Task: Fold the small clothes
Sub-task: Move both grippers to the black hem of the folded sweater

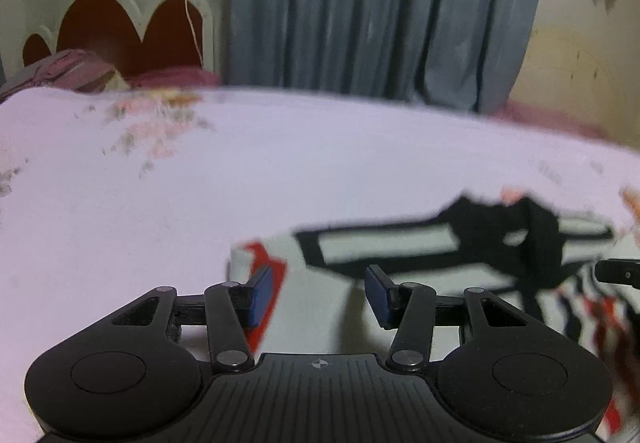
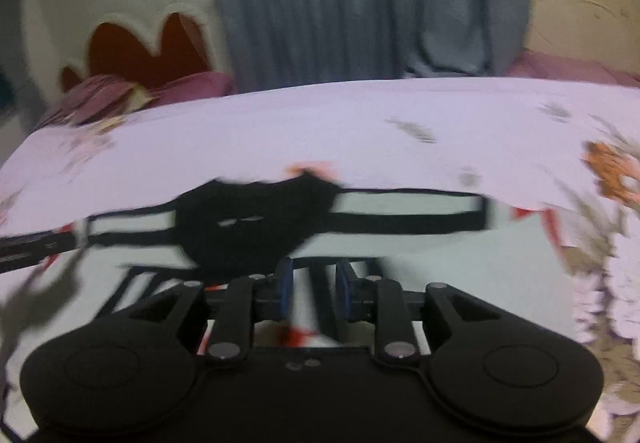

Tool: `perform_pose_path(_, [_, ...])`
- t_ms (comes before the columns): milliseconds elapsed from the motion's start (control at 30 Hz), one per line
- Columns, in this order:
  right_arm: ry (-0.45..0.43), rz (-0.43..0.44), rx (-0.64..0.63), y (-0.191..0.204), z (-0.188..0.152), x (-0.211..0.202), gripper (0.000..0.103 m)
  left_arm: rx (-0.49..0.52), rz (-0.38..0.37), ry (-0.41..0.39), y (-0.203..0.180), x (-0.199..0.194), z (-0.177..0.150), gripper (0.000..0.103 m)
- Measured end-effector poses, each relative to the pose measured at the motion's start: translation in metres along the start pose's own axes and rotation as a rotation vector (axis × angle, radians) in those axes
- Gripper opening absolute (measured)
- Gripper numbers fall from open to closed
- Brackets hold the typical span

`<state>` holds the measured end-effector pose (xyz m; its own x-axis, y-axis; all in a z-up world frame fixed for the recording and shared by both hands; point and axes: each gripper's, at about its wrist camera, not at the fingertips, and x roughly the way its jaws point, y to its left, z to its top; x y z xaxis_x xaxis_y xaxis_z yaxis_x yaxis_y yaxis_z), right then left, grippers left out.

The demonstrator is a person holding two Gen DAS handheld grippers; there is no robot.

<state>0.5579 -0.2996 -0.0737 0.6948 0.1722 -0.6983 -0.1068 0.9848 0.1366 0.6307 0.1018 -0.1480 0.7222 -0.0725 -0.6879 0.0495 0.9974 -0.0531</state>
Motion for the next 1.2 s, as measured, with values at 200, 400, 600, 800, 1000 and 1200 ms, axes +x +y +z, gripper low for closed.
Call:
perform_pose_path(200, [0.037,-0.038,-0.073,0.027,-0.007,0.007,0.021,-0.001,-0.002,-0.056,-0.015,-0.029,-0.008,0.050])
perform_pose_path(400, [0.046,0.090,-0.150,0.061,-0.016,0.000,0.020,0.028,-0.053,-0.003,-0.055,-0.032,-0.034,0.050])
perform_pose_path(600, [0.061,-0.011,-0.160,0.046,-0.025,0.005,0.018,0.056,-0.026,-0.012,-0.049,-0.038,-0.046,0.050])
perform_pose_path(800, [0.083,-0.063,-0.124,0.019,-0.029,-0.006,0.018,0.044,0.019,-0.016,-0.026,-0.047,-0.049,0.050])
perform_pose_path(1000, [0.041,-0.037,-0.174,0.055,-0.029,-0.028,0.031,0.002,-0.031,-0.066,-0.056,-0.075,-0.045,0.050])
perform_pose_path(1200, [0.092,0.019,-0.175,0.077,-0.050,-0.037,0.032,0.030,-0.013,-0.025,-0.081,-0.084,-0.068,0.050])
